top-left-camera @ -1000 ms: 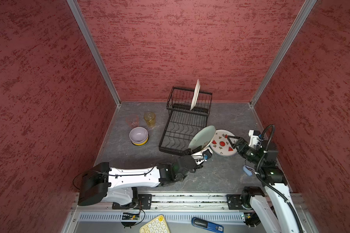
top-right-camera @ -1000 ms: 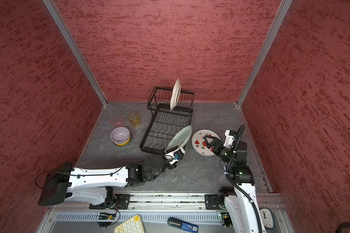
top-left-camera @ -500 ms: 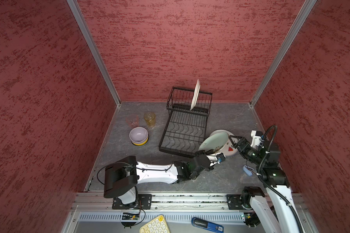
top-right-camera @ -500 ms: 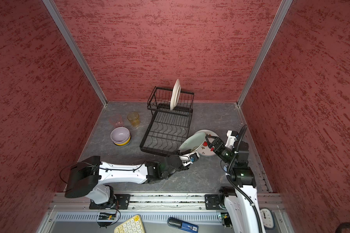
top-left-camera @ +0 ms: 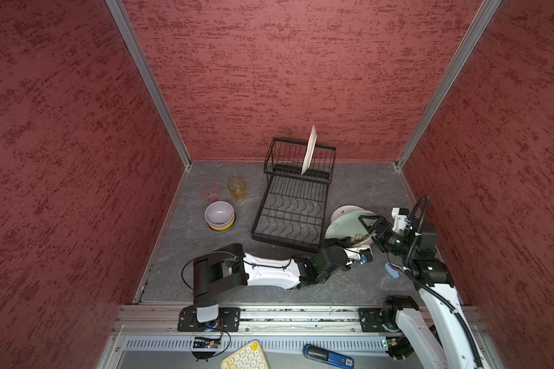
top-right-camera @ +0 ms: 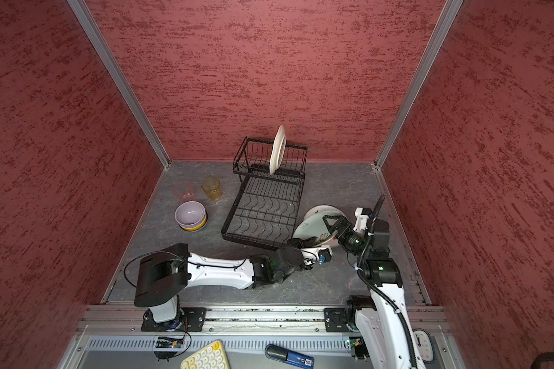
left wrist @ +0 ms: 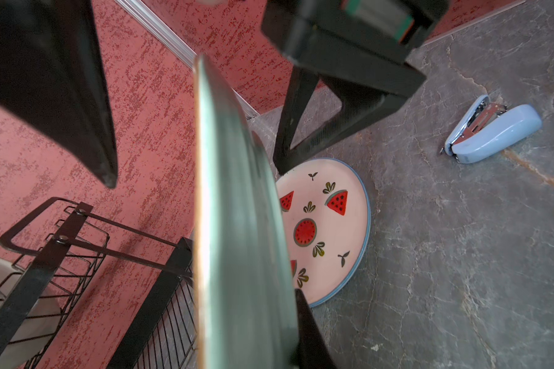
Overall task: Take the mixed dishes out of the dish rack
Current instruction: 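Carry the green plate toward the right gripper, which grasps its rim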
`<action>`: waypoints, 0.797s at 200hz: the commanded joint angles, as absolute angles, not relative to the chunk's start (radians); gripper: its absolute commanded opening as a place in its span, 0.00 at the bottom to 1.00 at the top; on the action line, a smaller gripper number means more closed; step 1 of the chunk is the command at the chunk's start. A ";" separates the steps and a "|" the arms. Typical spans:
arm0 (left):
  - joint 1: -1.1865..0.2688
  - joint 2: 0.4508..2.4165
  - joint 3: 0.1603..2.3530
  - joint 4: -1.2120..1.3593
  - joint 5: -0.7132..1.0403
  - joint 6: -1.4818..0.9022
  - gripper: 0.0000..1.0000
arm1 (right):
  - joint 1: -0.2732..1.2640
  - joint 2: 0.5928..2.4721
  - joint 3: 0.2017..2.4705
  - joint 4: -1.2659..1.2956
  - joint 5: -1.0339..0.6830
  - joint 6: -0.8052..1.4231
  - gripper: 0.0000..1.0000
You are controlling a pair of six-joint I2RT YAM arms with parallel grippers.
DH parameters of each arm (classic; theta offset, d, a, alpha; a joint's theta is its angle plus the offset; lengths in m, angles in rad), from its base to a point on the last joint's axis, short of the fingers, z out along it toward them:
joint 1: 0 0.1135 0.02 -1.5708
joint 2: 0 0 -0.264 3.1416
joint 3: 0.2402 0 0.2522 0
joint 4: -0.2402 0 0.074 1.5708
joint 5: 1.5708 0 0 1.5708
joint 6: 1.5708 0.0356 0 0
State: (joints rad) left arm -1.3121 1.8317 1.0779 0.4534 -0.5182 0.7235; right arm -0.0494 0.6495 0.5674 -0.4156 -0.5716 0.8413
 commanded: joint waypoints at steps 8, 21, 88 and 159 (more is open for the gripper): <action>-1.309 1.851 1.144 0.655 -0.538 0.833 0.00 | -0.051 0.660 0.584 -0.421 -0.574 0.858 0.83; -1.302 1.859 1.151 0.668 -0.535 0.847 0.00 | -0.051 0.662 0.588 -0.410 -0.581 0.864 0.77; -1.271 1.832 1.094 0.718 -0.488 0.835 0.00 | -0.051 0.668 0.605 -0.398 -0.595 0.878 0.40; -1.278 1.861 1.077 0.748 -0.512 0.807 0.43 | -0.052 0.647 0.573 -0.346 -0.604 0.933 0.00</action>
State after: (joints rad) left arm -1.2892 1.8835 1.0622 0.5747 -0.5179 0.9318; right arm -0.0490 0.6750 0.5522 -0.5049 -0.5625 0.9588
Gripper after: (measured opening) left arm 0.334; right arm 0.165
